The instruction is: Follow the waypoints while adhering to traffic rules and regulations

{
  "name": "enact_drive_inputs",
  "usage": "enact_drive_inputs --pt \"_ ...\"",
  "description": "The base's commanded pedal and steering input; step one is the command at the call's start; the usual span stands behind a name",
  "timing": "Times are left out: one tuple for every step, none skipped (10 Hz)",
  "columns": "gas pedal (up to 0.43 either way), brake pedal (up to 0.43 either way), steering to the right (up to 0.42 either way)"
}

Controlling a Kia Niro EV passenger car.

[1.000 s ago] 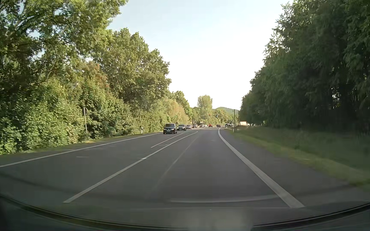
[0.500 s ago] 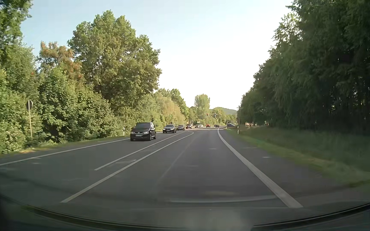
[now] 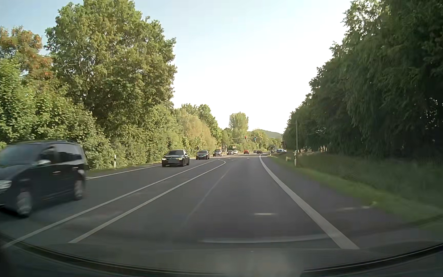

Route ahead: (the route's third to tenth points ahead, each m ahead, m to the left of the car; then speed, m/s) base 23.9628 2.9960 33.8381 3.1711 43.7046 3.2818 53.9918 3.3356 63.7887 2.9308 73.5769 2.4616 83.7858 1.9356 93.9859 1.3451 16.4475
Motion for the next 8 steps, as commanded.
enact_drive_inputs --pt "0.220 0.006 0.006" --pt "0.220 0.006 0.006" --pt "0.220 0.006 0.006" --pt "0.220 0.006 0.006" --pt "0.209 0.006 0.006" --pt "0.209 0.006 0.006" --pt "0.209 0.006 0.006" --pt "0.209 0.006 0.006"
